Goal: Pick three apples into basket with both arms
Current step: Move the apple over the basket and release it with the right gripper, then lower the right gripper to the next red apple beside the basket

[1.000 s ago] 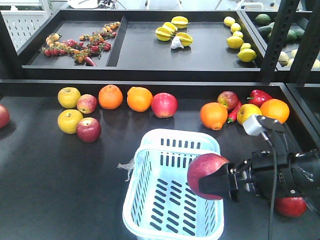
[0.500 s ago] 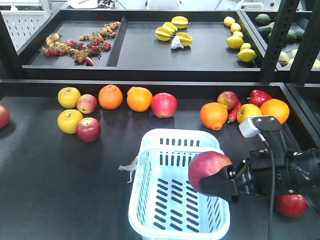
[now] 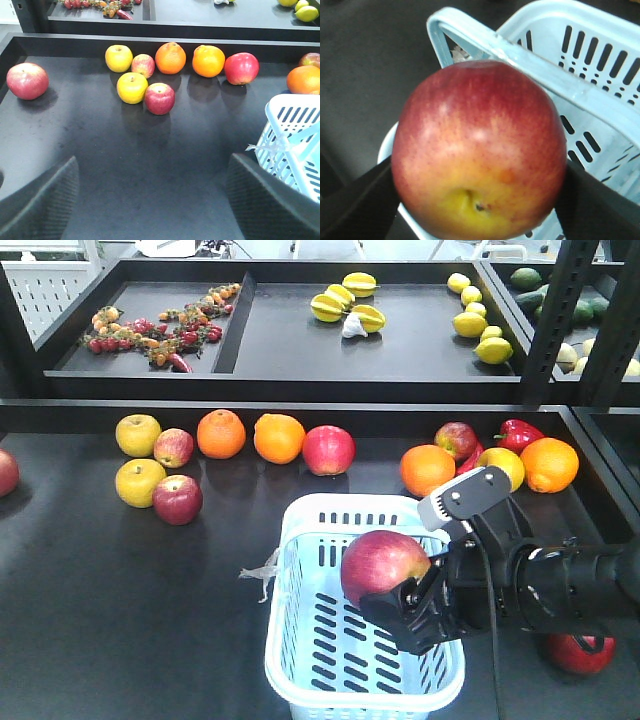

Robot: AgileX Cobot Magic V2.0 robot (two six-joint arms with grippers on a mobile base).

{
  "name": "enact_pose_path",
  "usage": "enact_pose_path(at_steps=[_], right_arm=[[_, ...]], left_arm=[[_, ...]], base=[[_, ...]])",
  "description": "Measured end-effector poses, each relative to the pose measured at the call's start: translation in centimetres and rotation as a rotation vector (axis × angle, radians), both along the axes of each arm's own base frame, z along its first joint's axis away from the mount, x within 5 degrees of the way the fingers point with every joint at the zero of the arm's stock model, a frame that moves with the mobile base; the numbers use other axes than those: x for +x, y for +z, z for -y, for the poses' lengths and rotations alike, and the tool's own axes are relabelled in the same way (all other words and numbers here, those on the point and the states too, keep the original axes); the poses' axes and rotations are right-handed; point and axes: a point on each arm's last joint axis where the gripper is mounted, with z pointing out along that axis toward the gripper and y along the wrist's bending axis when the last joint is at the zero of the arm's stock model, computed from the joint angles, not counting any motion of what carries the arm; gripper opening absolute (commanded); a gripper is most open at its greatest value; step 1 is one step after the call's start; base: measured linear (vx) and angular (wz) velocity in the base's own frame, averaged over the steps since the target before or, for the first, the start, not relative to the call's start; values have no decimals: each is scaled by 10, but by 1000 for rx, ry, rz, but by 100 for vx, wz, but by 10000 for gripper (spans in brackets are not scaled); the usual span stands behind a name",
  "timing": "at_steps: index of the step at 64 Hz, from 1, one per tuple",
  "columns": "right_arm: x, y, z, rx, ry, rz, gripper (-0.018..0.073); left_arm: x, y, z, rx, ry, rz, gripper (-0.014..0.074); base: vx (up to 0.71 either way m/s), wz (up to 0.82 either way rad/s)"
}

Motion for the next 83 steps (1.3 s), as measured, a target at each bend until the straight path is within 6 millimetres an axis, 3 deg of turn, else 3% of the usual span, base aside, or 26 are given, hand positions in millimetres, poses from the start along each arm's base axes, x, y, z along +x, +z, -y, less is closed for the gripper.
enact_pose_path(at_steps=[16, 27, 45, 57, 67, 83], right_arm=[[6, -17, -3, -26, 5, -67, 608], [6, -18, -3, -28, 7, -74, 692], [4, -17, -4, -22, 18, -83, 692], [-8, 3, 0, 14, 16, -52, 683], [-18, 18, 20, -15, -50, -47, 671], [-23, 22, 82, -207, -285, -104, 662]], left_arm=[[0, 0, 0, 0, 0, 0, 569], [0, 0, 0, 0, 0, 0, 569], [0, 0, 0, 0, 0, 0, 569], [0, 0, 0, 0, 0, 0, 569], [0, 0, 0, 0, 0, 0, 569], [0, 0, 0, 0, 0, 0, 569]], base=[[0, 0], [0, 0], [0, 0], [0, 0], [0, 0], [0, 0]])
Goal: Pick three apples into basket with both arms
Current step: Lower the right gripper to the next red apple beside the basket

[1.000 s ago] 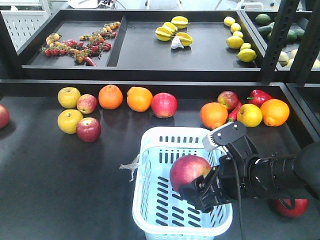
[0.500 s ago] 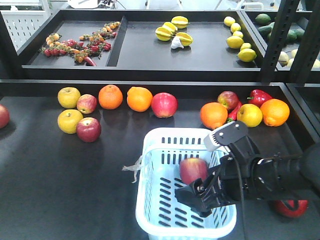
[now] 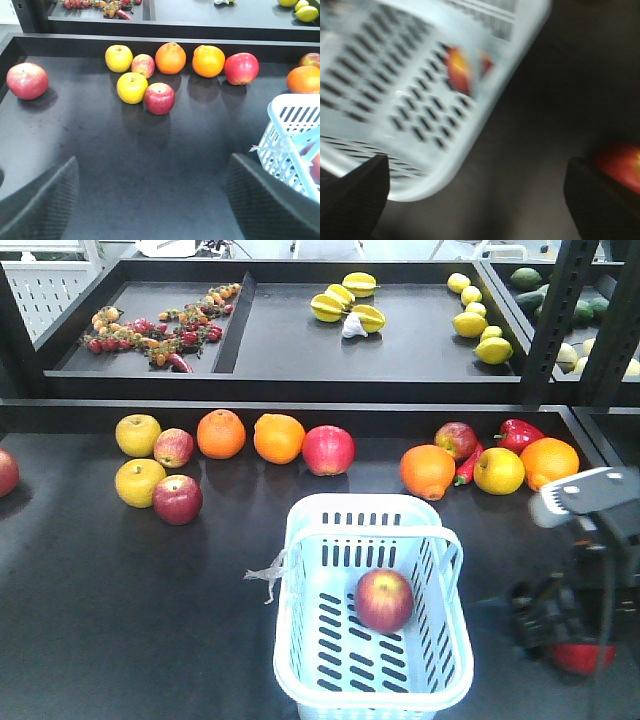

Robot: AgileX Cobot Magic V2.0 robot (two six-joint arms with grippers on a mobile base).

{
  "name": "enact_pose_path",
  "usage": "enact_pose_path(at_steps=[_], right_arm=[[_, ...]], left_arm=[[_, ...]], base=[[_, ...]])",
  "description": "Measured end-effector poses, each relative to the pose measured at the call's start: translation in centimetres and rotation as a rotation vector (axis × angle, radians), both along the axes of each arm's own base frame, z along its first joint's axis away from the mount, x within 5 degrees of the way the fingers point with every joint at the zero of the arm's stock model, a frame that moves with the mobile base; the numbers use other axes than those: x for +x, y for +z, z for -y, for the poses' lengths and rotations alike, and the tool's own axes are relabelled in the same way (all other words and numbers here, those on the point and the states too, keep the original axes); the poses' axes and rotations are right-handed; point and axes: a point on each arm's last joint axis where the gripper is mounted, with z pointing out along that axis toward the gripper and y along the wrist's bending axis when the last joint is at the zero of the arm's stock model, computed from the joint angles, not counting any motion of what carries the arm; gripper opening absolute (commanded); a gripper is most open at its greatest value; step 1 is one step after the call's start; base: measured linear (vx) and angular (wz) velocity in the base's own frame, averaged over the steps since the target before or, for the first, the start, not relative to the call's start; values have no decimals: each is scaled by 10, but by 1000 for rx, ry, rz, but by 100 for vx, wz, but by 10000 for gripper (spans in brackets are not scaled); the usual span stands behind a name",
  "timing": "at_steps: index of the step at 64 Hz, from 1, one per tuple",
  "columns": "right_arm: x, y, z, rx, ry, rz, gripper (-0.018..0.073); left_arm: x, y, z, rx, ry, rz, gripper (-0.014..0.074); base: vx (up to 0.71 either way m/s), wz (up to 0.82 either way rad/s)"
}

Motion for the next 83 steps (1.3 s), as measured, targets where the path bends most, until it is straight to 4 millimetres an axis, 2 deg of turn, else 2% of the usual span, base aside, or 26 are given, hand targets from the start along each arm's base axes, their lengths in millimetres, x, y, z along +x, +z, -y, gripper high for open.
enact_pose_path(at_steps=[10, 18, 31, 38, 56, 83], right_arm=[[8, -9, 37, -64, -189, -55, 654], [19, -23, 54, -60, -281, -110, 652], [41, -60, 73, -58, -375, -210, 646], [52, -72, 79, -59, -406, -228, 643], [79, -85, 88, -110, -409, -168, 638], [92, -145, 93, -143, -399, -284, 627]], left_arm=[[0, 0, 0, 0, 0, 0, 569], [0, 0, 0, 0, 0, 0, 569], [0, 0, 0, 0, 0, 0, 569], [0, 0, 0, 0, 0, 0, 569], [0, 0, 0, 0, 0, 0, 569], [0, 0, 0, 0, 0, 0, 569]], base=[[0, 0], [0, 0], [0, 0], [0, 0], [0, 0], [0, 0]])
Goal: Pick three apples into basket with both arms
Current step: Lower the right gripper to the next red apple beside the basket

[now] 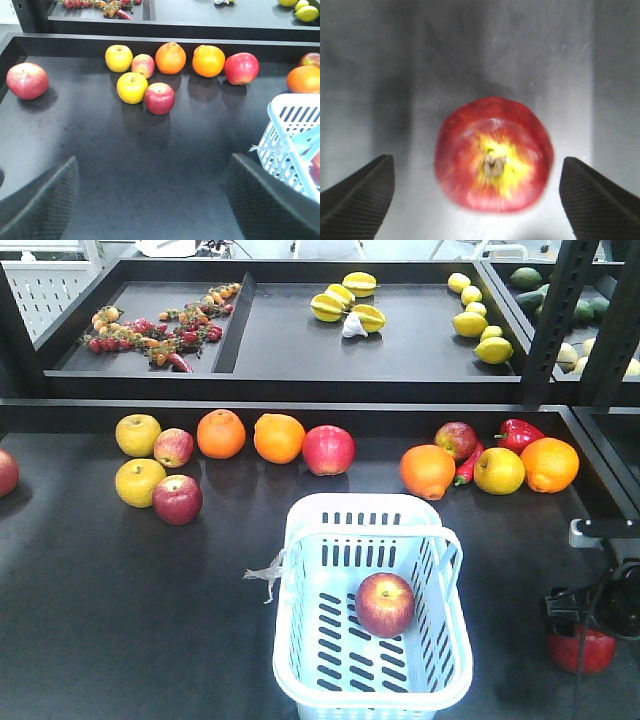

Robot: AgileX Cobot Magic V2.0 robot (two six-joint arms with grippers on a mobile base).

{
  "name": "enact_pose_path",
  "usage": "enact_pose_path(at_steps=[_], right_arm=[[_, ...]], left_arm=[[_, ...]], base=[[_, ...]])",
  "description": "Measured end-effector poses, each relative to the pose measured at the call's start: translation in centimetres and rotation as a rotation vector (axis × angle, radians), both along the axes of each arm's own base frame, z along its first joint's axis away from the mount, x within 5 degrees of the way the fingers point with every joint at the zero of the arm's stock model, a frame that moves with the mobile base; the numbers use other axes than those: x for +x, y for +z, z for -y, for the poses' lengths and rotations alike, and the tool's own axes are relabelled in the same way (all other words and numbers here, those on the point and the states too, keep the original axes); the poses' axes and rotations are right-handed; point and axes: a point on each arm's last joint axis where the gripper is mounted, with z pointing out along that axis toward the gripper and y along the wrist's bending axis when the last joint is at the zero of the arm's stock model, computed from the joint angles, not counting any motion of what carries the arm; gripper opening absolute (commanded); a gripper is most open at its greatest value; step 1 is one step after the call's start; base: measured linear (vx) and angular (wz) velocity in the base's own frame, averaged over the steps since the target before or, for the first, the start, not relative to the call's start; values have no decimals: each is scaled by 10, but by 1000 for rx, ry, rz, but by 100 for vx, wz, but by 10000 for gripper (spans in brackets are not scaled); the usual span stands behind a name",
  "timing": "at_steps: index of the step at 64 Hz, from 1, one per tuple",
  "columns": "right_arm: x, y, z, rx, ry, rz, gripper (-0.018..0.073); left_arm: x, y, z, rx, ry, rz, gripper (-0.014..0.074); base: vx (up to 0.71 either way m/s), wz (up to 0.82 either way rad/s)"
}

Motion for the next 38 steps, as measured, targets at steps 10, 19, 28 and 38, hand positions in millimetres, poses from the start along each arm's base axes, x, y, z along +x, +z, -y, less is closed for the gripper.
enact_pose_path(at_steps=[10, 19, 28, 38], right_arm=[[5, -14, 1, -1, -2, -17, 623], [7, -26, 3, -3, -4, -33, 612], [6, -35, 3, 4, -12, -64, 552], [6, -37, 3, 6, -18, -65, 409]], left_arm=[[0, 0, 0, 0, 0, 0, 569], [0, 0, 0, 0, 0, 0, 569], [0, 0, 0, 0, 0, 0, 569], [0, 0, 0, 0, 0, 0, 569]], base=[[0, 0], [0, 0], [0, 0], [0, 0]])
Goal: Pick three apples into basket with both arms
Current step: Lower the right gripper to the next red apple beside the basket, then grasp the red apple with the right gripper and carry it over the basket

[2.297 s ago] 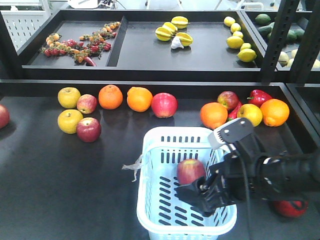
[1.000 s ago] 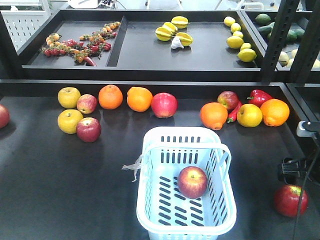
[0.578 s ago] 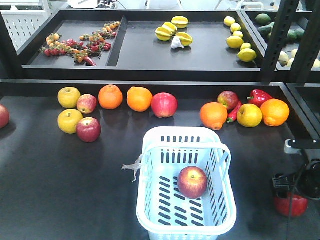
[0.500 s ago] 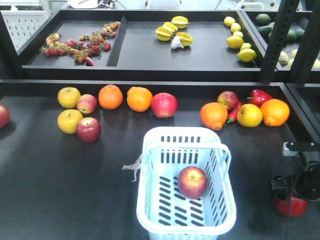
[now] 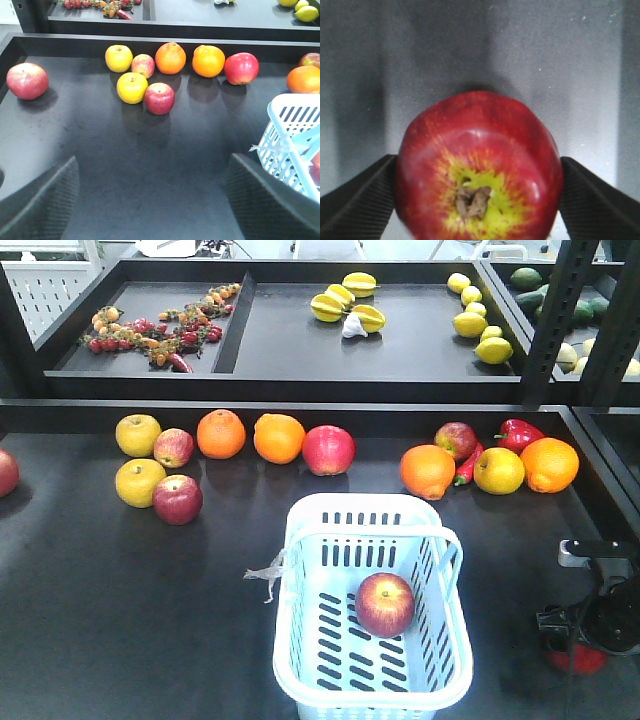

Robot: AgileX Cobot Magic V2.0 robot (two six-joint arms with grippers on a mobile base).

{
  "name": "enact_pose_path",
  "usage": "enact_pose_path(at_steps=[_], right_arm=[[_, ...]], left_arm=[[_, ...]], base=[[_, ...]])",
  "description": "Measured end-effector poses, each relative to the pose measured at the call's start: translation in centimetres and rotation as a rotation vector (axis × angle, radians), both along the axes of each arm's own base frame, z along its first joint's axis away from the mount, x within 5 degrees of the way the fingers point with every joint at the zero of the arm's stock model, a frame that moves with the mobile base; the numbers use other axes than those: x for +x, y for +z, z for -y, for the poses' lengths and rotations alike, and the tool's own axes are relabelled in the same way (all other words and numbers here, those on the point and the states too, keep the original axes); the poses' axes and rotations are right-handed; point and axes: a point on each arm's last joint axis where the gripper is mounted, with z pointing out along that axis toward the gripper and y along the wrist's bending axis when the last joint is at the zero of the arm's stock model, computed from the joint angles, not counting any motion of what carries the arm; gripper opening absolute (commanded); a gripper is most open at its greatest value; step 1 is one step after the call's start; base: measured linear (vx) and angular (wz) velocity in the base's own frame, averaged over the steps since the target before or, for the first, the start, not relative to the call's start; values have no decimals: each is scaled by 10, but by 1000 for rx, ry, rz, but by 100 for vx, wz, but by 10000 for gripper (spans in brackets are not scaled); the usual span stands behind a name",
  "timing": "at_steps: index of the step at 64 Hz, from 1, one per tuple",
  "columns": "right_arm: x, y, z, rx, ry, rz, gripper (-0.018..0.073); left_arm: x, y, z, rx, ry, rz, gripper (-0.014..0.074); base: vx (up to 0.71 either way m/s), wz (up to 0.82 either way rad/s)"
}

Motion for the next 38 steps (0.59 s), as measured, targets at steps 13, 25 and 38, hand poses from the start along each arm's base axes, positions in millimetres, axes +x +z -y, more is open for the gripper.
enact_pose_path(at_steps=[13, 25, 38], right_arm=[[0, 0, 0, 2, -7, -1, 265], [-2, 15, -1, 22, -60, 8, 260], [-7, 68, -3, 28, -82, 136, 260]], left_arm=[[0, 0, 0, 0, 0, 0, 569], [0, 0, 0, 0, 0, 0, 569], [0, 0, 0, 0, 0, 0, 569]], base=[[0, 0], [0, 0], [0, 0]])
